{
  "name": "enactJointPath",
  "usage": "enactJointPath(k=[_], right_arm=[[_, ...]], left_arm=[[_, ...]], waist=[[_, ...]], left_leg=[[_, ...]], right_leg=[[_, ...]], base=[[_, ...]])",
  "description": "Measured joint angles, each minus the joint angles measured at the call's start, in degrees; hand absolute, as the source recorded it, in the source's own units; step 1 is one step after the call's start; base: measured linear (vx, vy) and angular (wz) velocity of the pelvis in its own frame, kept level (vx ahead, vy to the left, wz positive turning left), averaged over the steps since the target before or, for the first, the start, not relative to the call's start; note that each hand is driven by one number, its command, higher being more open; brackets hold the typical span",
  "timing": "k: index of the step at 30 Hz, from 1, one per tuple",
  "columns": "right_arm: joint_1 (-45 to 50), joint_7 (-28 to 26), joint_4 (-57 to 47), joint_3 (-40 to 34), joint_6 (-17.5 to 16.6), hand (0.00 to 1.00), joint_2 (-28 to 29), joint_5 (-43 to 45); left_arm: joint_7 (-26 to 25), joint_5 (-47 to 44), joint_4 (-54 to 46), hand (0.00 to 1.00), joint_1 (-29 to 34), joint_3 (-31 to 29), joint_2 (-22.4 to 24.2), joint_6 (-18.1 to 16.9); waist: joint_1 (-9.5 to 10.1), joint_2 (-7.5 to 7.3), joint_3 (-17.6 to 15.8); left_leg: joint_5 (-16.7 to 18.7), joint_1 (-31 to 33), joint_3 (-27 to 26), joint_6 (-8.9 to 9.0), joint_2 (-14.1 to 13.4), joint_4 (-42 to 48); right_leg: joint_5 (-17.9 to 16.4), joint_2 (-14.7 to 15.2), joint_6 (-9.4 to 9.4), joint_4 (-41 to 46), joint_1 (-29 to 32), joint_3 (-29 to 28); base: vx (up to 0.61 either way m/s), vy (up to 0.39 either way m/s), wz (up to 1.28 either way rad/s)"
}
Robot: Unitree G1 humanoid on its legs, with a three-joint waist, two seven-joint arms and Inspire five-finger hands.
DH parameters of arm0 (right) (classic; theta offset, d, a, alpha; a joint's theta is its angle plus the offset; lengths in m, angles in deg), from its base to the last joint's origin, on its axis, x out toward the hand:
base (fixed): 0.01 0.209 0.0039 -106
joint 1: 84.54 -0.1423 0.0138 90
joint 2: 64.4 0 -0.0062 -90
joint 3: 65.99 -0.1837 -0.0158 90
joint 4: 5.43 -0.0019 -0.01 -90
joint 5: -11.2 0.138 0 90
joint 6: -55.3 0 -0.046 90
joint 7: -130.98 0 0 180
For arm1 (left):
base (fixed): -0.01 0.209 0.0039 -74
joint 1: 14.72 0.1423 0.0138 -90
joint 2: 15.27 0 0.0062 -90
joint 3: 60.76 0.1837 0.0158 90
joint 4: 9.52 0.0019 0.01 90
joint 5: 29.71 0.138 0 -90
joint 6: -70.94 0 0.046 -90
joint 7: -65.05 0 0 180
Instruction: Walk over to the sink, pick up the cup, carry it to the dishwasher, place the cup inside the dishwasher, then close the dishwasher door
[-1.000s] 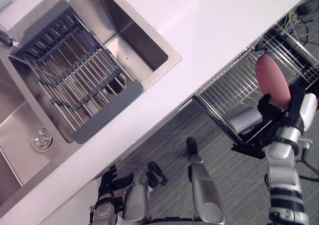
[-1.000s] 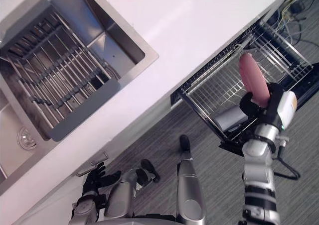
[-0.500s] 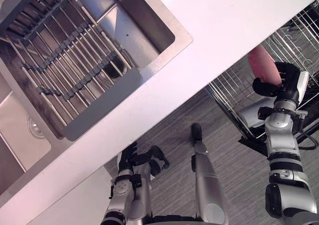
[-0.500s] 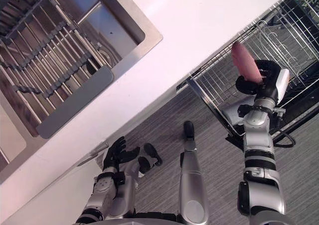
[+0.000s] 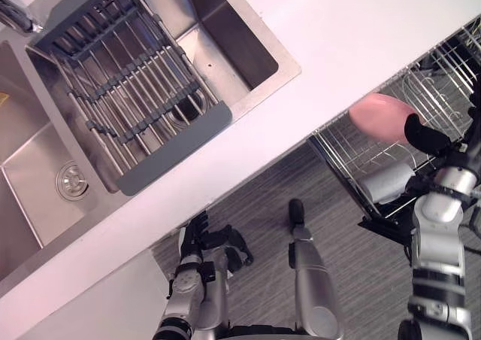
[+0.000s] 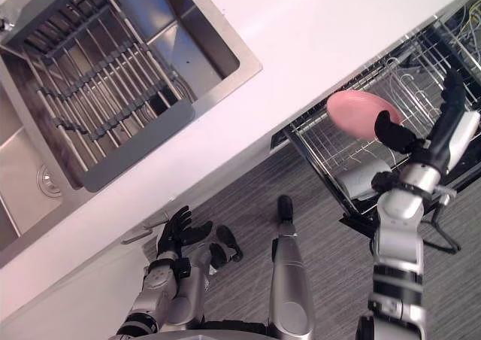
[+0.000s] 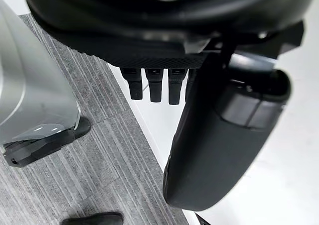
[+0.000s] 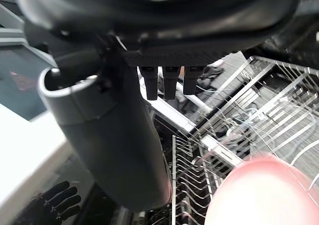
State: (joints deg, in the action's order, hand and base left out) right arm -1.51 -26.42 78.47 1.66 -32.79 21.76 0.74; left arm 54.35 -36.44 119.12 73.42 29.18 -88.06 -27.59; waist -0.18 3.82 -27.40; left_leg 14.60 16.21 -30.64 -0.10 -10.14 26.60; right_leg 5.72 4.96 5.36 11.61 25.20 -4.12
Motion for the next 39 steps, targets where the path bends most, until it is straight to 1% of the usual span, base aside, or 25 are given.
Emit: enactJointPath(k=[2,4,5,6,7,9,10,12,13,14,15,17,18,20,23,26,27,29,30,34,36,39], right_arm=[[6.2,-0.4,-6.1,-0.5,-0.1,0.9,2.3,-0.4],[11.7,-0.9,-10.2,-2.8,-1.0,0.9,5.7,-0.9],[13.3,-0.9,-10.8,-3.7,-1.4,0.9,6.8,-1.0],[16.1,-0.9,-11.0,-5.9,-2.2,0.9,9.0,-1.0],[18.2,-0.9,-11.0,-7.6,-2.3,0.9,10.4,-0.8],[23.1,-0.9,-9.1,-11.8,-2.8,0.9,14.4,0.1],[24.0,-0.8,-8.0,-12.7,-3.2,0.9,15.2,1.1],[26.2,-0.4,-3.1,-14.6,-4.5,0.9,17.2,5.7],[26.8,-0.3,1.5,-15.2,-4.6,0.9,18.0,8.7],[27.0,-0.5,7.0,-15.5,-4.7,0.9,18.3,11.8],[26.9,-0.7,9.9,-15.5,-4.7,0.9,18.4,13.5],[25.0,-2.5,20.1,-15.5,-4.7,0.9,19.1,22.2],[24.5,-3.0,22.0,-15.4,-4.7,0.9,19.3,24.1],[22.5,-5.9,27.6,-14.7,-4.8,0.9,20.1,32.2],[18.4,-9.1,32.7,-14.2,-5.0,0.9,20.1,42.1],[14.9,-10.3,33.2,-12.5,-5.9,0.9,20.0,47.5],[12.9,-10.6,33.2,-11.5,-6.6,0.9,19.8,49.6],[9.2,-10.2,33.3,-10.8,-7.3,0.9,18.9,52.8],[7.8,-9.7,33.3,-10.6,-7.8,0.9,18.4,54.4],[4.3,-8.4,33.2,-7.9,-8.2,0.9,15.9,55.9],[2.7,-7.6,31.6,-5.5,-8.3,0.9,14.3,55.8],[-0.4,-6.4,29.9,0.0,-8.3,0.9,12.4,55.1]], left_arm=[[0.3,0.1,0.3,0.9,0.4,-0.6,-0.1,0.6],[1.0,0.2,0.5,0.9,1.4,-1.3,-0.2,0.9],[1.2,0.6,0.6,0.9,1.8,-1.8,-0.2,0.9],[1.4,1.3,0.6,0.9,2.3,-2.4,-0.2,1.1],[1.5,1.3,0.6,0.9,2.6,-2.7,-0.3,1.3],[2.2,1.4,0.8,0.9,4.0,-3.3,-0.3,1.8],[2.3,1.7,1.0,0.9,4.4,-3.6,-0.2,1.9],[2.4,2.3,2.4,0.9,4.6,-4.2,-0.2,2.0],[2.4,2.3,2.6,0.9,5.0,-4.8,-0.2,2.1],[2.4,2.3,2.7,0.9,5.4,-5.1,-0.3,2.1],[2.4,2.3,2.8,0.9,5.4,-5.1,-0.4,2.2],[2.4,2.3,2.8,0.9,5.6,-5.1,-0.8,2.3],[2.4,2.3,2.9,0.9,5.6,-5.1,-0.9,2.3],[2.4,2.3,2.8,0.9,5.5,-5.1,-0.8,2.4],[2.6,2.3,2.4,0.9,5.4,-5.1,-0.6,2.4],[3.4,2.2,1.5,0.9,5.3,-5.1,-0.5,2.3],[3.5,2.2,1.1,0.9,5.2,-5.0,-0.5,2.3],[3.7,2.1,-0.9,0.9,5.2,-4.5,-0.4,2.1],[3.8,2.1,-2.0,0.9,5.1,-4.0,-0.2,2.0],[3.9,2.1,-3.2,0.9,4.5,-3.3,-0.2,1.8],[3.9,2.1,-3.6,0.9,3.8,-2.7,-0.2,1.7],[4.0,2.1,-4.1,0.9,3.2,-2.2,-0.2,1.7]], waist=[[-0.18,-0.95,0.2],[-0.67,-2.03,0.8],[-0.78,-2.45,1.1],[-0.93,-3.33,2.0],[-1.03,-3.8,2.4],[-2.04,-4.61,4.9],[-2.38,-4.72,5.5],[-2.55,-4.78,6.3],[-2.87,-4.87,6.8],[-3.21,-4.81,7.7],[-3.34,-4.78,7.9],[-3.76,-4.74,7.9],[-3.77,-4.73,7.9],[-3.78,-4.33,8.0],[-3.69,-3.82,8.0],[-3.43,-3.12,7.5],[-3.08,-2.83,7.2],[-2.21,-2.37,5.9],[-2.22,-2.06,5.1],[-1.98,-1.78,3.6],[-1.57,-1.37,2.9],[-1.02,-0.88,2.5]], left_leg=[[0.1,-1.9,0.0,0.26,-0.2,-0.3],[0.4,-3.8,0.0,0.73,-0.7,-0.3],[0.5,-4.3,0.0,0.9,-0.9,-0.4],[0.6,-5.1,0.0,1.11,-1.1,-0.5],[0.7,-5.8,0.0,1.27,-1.3,-0.5],[0.7,-7.0,-0.1,1.5,-1.6,-0.5],[0.7,-7.4,-0.1,1.52,-1.7,-0.6],[0.9,-9.6,-0.5,1.78,-1.7,-1.0],[1.0,-10.8,-0.6,2.07,-1.8,-1.2],[1.3,-11.0,-0.7,2.53,-1.8,-1.3],[1.4,-11.1,-0.8,2.58,-1.8,-1.3],[1.9,-11.2,-1.4,2.75,-1.9,-1.3],[2.0,-11.1,-1.6,2.71,-1.9,-1.2],[2.6,-10.3,-2.1,2.27,-2.2,-0.6],[2.8,-8.7,-2.1,2.26,-2.4,0.4],[2.8,-7.0,-1.7,2.26,-2.3,1.0],[2.7,-6.4,-1.4,2.22,-2.0,1.0],[2.2,-5.4,-0.8,2.08,-1.5,0.8],[1.8,-4.5,-0.1,2.07,-1.1,0.5],[0.4,-3.1,1.4,1.96,-0.1,-1.1],[-0.3,-2.5,2.1,1.95,0.3,-2.0],[-1.4,-1.6,3.8,2.07,0.6,-2.9]], right_leg=[[-0.9,-0.2,-0.51,0.1,-1.7,0.3],[-1.9,-0.4,-0.85,0.4,-3.6,0.6],[-2.1,-0.4,-0.92,0.6,-4.0,0.7],[-2.8,-0.6,-1.04,1.2,-4.5,1.0],[-3.2,-0.7,-0.93,1.8,-4.9,1.2],[-4.8,-0.7,-0.84,3.6,-5.5,1.9],[-5.2,-0.8,-0.9,3.9,-5.6,1.9],[-6.3,-0.9,-0.95,4.8,-7.0,1.9],[-7.2,-1.0,-1.06,5.6,-7.5,2.0],[-8.0,-1.0,-1.38,6.4,-7.2,2.1],[-8.4,-1.0,-1.73,6.7,-7.1,2.1],[-9.2,-1.0,-1.74,8.2,-6.2,2.1],[-9.2,-1.0,-1.75,8.5,-5.8,2.1],[-9.3,-1.0,-1.82,9.3,-4.5,2.0],[-9.1,-0.9,-2.07,10.1,-2.9,2.1],[-8.9,-0.6,-1.81,10.6,-1.4,2.4],[-8.7,-0.3,-1.53,11.0,-0.8,2.5],[-8.6,0.3,-1.33,11.2,0.0,2.9],[-8.6,0.9,-1.3,11.2,0.4,3.6],[-8.5,1.8,-1.29,11.1,1.3,4.9],[-8.5,2.3,-1.29,11.0,1.7,5.7],[-8.5,2.8,-1.37,11.0,1.9,7.4]], base=[[0.02,-0.043,0.0],[0.05,-0.035,-0.01],[0.06,-0.028,-0.02],[0.05,-0.024,0.01],[0.09,-0.047,0.07],[0.1,-0.042,0.1],[0.1,-0.022,0.01],[0.07,-0.016,-0.07],[0.03,-0.02,-0.07],[0.03,-0.022,-0.05],[0.03,-0.022,-0.04],[0.01,-0.022,-0.1],[-0.01,-0.02,-0.16],[-0.02,-0.021,-0.14],[0.0,-0.006,-0.03],[-0.02,-0.011,0.08],[-0.01,-0.008,0.14],[-0.02,-0.013,0.22],[-0.02,-0.008,0.29],[0.02,-0.033,0.25],[0.02,-0.041,0.21],[0.01,-0.061,0.27]])
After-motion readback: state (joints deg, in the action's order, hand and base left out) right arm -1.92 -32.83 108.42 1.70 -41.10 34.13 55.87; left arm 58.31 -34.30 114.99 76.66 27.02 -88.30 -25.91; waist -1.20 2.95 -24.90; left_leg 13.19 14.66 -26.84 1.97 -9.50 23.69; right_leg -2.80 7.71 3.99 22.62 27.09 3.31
